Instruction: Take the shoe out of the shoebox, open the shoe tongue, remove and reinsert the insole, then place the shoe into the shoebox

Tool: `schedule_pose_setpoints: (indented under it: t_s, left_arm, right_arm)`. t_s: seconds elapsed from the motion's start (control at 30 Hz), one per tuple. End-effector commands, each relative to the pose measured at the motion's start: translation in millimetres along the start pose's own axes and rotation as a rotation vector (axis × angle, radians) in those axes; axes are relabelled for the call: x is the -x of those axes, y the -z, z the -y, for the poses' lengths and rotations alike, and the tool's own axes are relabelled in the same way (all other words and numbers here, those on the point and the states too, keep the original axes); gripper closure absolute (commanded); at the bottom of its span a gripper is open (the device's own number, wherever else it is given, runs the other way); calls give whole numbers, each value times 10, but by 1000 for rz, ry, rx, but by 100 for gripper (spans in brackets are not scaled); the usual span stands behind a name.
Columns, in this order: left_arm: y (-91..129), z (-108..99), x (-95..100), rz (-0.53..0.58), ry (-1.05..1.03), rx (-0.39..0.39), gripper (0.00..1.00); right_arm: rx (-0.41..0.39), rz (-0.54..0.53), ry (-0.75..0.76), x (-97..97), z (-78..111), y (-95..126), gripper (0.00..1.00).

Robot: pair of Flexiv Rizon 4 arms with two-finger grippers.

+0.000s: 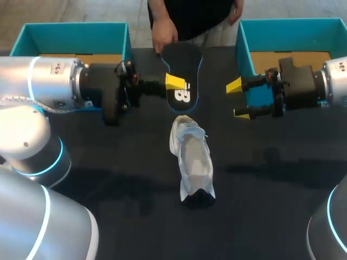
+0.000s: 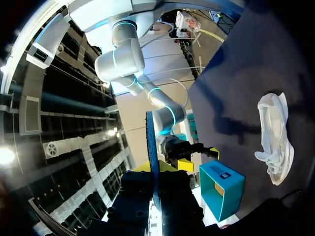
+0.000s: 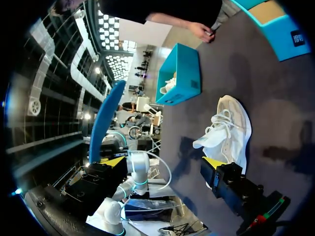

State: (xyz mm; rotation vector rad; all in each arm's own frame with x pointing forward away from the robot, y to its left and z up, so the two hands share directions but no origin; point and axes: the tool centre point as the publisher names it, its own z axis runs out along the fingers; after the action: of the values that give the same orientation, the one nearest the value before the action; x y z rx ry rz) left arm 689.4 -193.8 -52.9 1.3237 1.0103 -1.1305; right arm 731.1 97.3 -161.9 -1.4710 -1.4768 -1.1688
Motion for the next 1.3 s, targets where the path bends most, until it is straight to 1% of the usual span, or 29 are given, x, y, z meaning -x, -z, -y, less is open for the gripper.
schedule_pose_setpoints:
  t_s: [0.03, 0.27, 0.33, 0.37, 0.47, 0.53, 0.57, 0.63, 0.67, 0.73, 0.8, 0.9, 0.93, 1.1, 1.3]
  left_arm:
    - [-9, -9, 9, -3, -1, -2, 100]
    - [-9, -9, 9, -3, -1, -2, 100]
    - [-39, 10, -87, -2, -56, 5, 100]
    - [-52, 16, -150, -28, -91, 1, 100]
    - [-36, 19, -299, -44, -139, 11, 100]
    - [-20, 11, -373, -23, -153, 6, 100]
    - [-14, 2, -413, -38, -167, 10, 100]
    - [3, 1, -487, -20, -179, 2, 100]
    - [5, -5, -534, -34, -186, -4, 100]
    - [8, -7, -604, -21, -188, -11, 100]
    - [-3, -15, -675, -38, -215, -34, 100]
    - [-14, -51, -779, -57, -232, -45, 100]
    - [-16, -63, -801, -38, -211, -43, 100]
    - [-48, -81, -893, -69, -241, -51, 100]
    - [-72, -83, -976, -70, -254, -54, 100]
  right_arm:
    - [1, 0, 0, 2, -1, -15, 0]
    - [1, 0, 0, 2, -1, -15, 0]
    - [1, 0, 0, 2, -1, -15, 0]
    - [1, 0, 0, 2, -1, -15, 0]
    - [1, 0, 0, 2, -1, -15, 0]
    - [1, 0, 0, 2, -1, -15, 0]
    - [1, 0, 0, 2, -1, -15, 0]
    - [1, 0, 0, 2, -1, -15, 0]
    - [1, 0, 0, 2, -1, -15, 0]
    - [1, 0, 0, 2, -1, -15, 0]
    - [1, 0, 0, 2, -1, -15, 0]
    - [1, 0, 0, 2, -1, -15, 0]
    - [1, 0, 0, 2, -1, -15, 0]
    - [1, 0, 0, 2, -1, -15, 0]
    - [1, 0, 0, 2, -1, -15, 0]
